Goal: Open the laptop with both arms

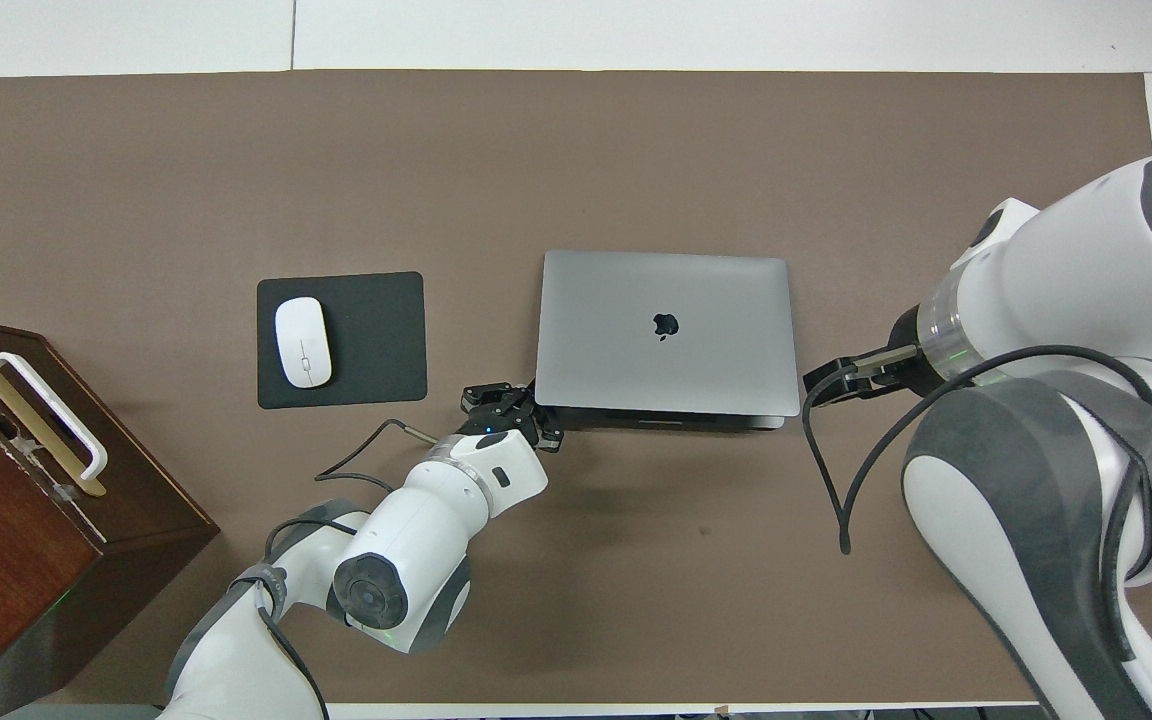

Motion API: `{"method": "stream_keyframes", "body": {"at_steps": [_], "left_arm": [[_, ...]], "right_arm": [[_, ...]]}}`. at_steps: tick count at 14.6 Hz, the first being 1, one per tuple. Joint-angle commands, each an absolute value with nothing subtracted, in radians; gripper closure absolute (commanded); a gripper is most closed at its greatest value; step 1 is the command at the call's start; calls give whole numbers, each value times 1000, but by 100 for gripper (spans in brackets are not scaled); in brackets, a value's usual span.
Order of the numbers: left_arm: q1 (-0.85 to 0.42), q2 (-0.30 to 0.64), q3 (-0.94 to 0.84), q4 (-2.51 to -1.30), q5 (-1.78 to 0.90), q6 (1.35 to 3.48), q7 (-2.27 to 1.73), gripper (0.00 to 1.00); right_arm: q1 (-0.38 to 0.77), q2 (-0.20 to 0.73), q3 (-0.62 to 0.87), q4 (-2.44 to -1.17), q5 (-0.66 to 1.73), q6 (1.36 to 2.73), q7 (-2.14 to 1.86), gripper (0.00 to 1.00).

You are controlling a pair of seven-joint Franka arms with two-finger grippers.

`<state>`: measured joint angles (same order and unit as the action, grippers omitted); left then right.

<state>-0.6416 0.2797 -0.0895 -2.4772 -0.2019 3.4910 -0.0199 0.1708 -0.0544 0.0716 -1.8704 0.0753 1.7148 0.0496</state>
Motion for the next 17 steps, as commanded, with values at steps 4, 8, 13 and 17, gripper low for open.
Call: {"method": "stream_keyframes", "body": {"at_steps": [4,8,13,17], "left_arm": [[-675,313,-75,-2457,-222,3504,9,100],[-684,314,-75,-2457,-222,3504,9,100],[-698,316,-75,-2459,-225,3504,12,100],[-699,325,-74,-2457,-227,3504,12,100]], "right_arm": [[169,-80,71,-1904,94,1746,48,0],[169,-80,71,-1904,94,1744,46,0],[169,-80,71,-1904,94,1744,48,0],[170,-80,71,-1904,94,1744,48,0]]}}
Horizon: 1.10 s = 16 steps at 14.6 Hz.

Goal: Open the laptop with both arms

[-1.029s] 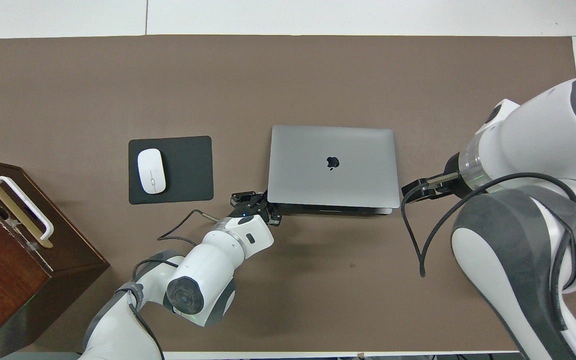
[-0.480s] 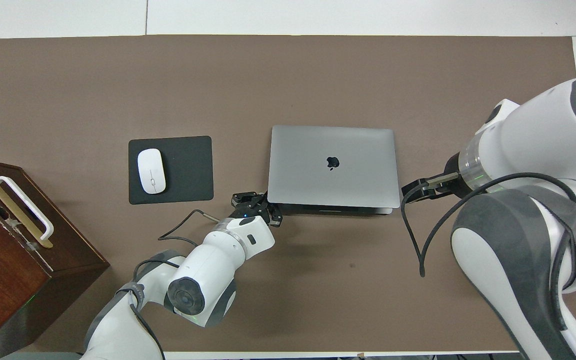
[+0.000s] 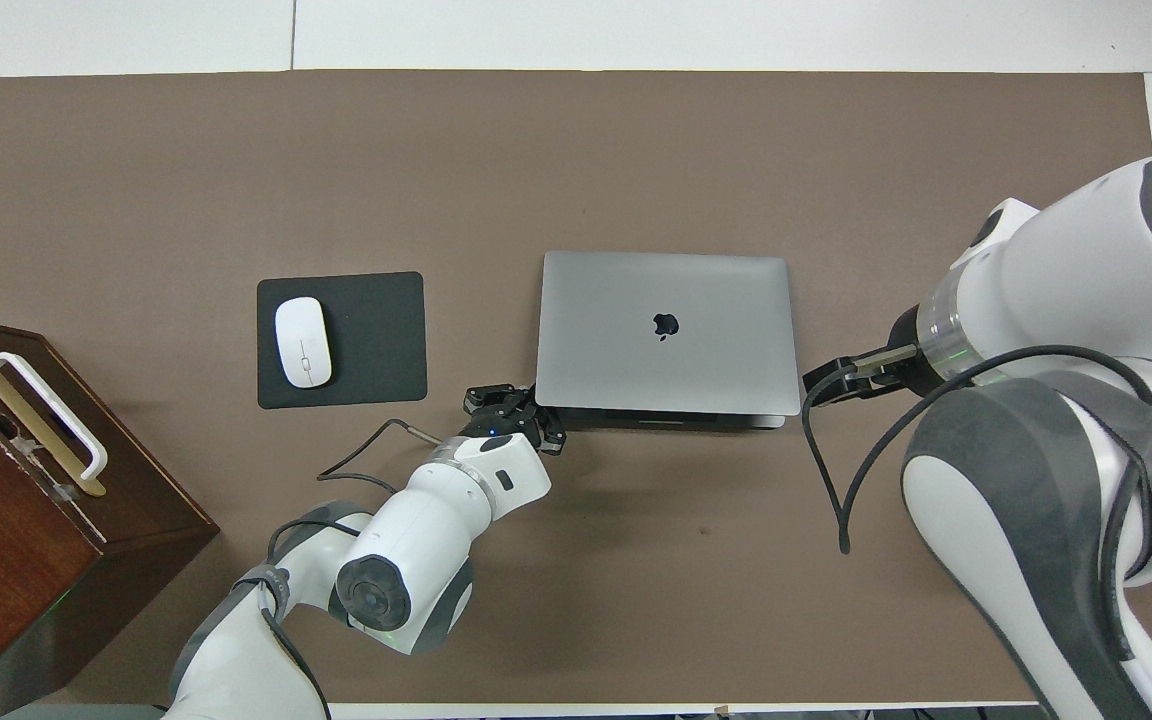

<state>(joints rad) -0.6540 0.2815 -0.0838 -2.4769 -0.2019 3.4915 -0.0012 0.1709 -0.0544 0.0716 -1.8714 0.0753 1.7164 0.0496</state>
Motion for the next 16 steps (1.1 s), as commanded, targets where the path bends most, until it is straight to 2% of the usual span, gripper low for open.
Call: {"method": "stream_keyframes", "body": {"at_steps": [1,12,16], "left_arm": [[-699,325,-74,-2457,-227,3504,12,100],[-712,330,-74,-2457,-233,3504,14,100],[-712,331,-74,-2457,-233,3504,14,100]], "right_arm": [[170,-81,71,-1904,94,1744,48,0],[190,-89,71,-1907,94,1738,54,0],[264,-117,71,-1974,94,1761,61,0]]}}
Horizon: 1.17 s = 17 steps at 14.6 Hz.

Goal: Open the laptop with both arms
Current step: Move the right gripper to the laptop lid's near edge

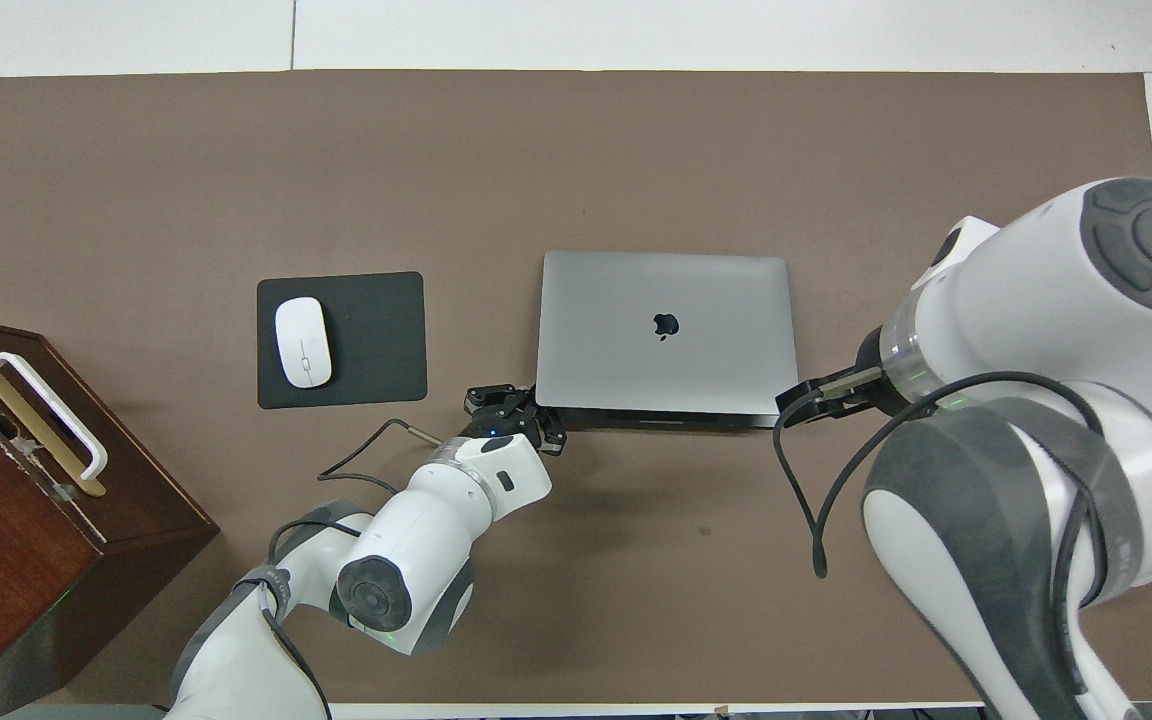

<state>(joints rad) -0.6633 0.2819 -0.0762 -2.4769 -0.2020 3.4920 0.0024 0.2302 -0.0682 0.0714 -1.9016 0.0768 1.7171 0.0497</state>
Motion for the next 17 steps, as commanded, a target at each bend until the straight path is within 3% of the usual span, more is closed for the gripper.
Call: {"method": "stream_keyframes", "body": {"at_steps": [1,12,17], "left_arm": [[-712,331,-74,-2457,-233,3504,14,100],[-713,336,-74,-2457,-235,3504,15,100],[-715,336,-74,-2457,-235,3504,15,100]], "right_arm": [[278,-123,71,-1995,94,1787,60,0],[497,-117,72,-2244,-69,2176,78,0],[508,-66,72,-2301,-265,2391,75,0]]}}
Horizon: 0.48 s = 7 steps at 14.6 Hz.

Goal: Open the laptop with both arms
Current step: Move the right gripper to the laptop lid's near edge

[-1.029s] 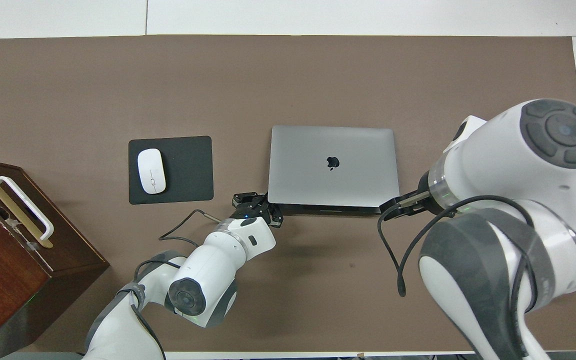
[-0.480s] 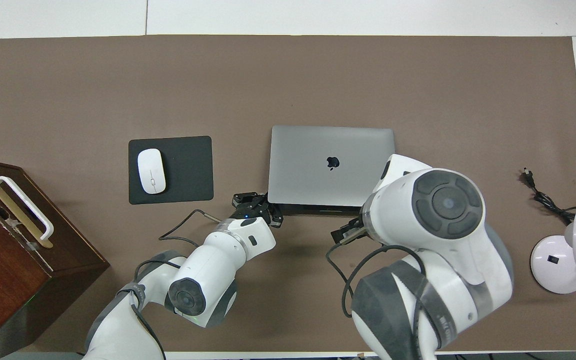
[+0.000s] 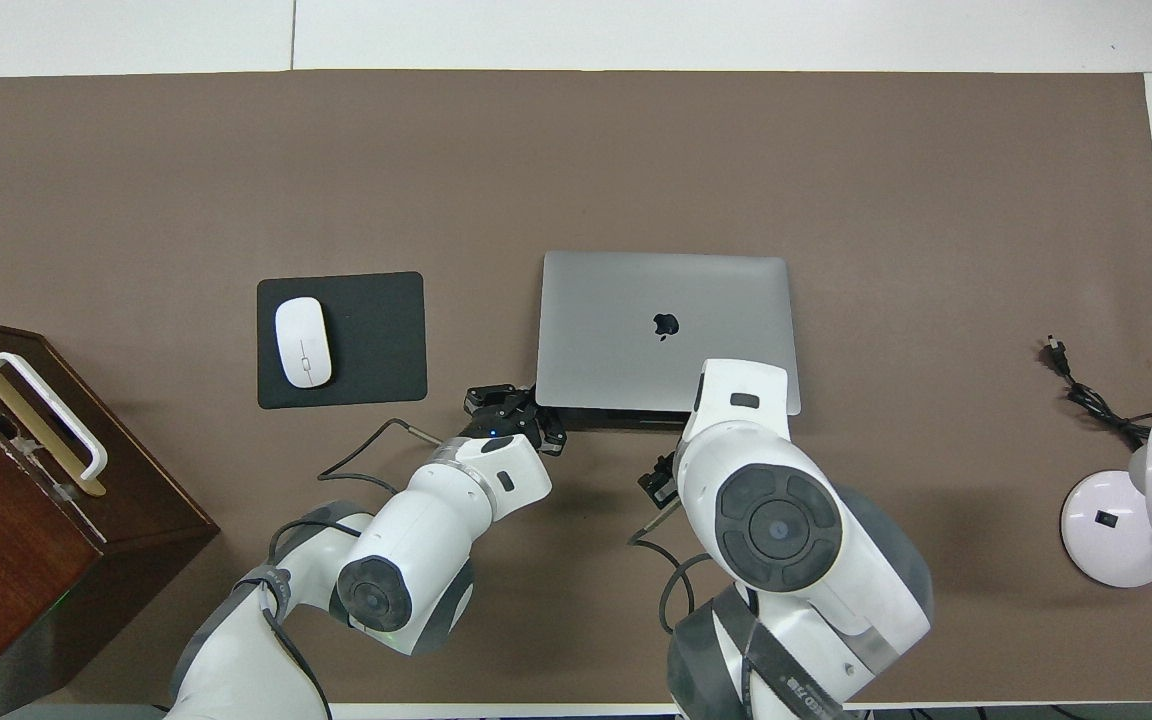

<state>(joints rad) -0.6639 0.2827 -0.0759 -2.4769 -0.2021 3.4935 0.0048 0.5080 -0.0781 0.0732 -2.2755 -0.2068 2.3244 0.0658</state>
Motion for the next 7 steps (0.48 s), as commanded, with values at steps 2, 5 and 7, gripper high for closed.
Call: {"method": "stream_keyframes", "body": {"at_steps": [2,5,7], "left_arm": [[-715,336,-74,-2457,-233,3504,15,100],[-716,336,-74,-2457,-235,3504,15,100],[-725,337,-74,-2457,-238,3504,15,100]], "right_arm": [[506,-55,72,-2302,-265,2398,77,0],[508,-41,72,-2319,-299,2431,77,0],[505,-26,71,-2333,-372,2474,77,0]]}}
